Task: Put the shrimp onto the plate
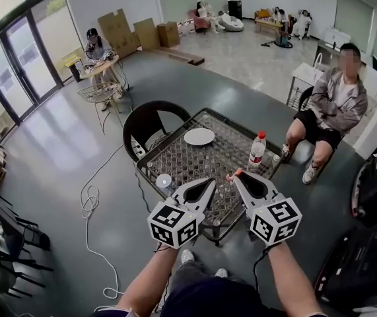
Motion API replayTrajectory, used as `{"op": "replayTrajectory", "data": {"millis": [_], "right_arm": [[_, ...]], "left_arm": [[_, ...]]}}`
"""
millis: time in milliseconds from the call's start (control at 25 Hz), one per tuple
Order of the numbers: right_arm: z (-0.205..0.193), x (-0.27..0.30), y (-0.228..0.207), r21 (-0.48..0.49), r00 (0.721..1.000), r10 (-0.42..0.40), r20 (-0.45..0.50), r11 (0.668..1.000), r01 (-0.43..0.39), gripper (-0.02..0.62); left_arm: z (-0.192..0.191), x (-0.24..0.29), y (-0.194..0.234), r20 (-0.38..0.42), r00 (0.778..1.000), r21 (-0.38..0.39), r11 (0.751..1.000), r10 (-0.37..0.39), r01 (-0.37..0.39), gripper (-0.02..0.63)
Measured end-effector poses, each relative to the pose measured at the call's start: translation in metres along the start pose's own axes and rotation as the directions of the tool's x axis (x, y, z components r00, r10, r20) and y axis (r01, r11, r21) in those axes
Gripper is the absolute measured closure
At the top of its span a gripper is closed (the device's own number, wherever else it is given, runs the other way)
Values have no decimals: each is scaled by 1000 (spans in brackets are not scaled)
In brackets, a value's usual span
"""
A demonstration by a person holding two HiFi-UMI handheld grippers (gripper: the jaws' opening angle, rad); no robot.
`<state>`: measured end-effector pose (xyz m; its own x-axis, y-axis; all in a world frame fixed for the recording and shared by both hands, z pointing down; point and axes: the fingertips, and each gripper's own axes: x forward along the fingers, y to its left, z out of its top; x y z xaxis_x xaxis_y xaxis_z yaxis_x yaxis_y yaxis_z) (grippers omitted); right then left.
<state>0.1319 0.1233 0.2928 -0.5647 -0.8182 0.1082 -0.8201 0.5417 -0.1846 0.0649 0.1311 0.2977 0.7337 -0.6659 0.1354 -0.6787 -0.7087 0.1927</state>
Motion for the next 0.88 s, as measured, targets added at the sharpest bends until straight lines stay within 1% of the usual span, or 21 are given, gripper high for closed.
{"op": "replayTrajectory", "data": {"millis": [560,880], "right_arm": [[-2,3,-5,-1,1000,29,-7,1000,-29,534],[-6,36,-11,2,999,42,-30,999,-42,534]], "left_arm": [[-1,5,4,6,1000,5,1000,21,-21,597],[0,12,35,10,999,-4,999,36,-35,597]]}}
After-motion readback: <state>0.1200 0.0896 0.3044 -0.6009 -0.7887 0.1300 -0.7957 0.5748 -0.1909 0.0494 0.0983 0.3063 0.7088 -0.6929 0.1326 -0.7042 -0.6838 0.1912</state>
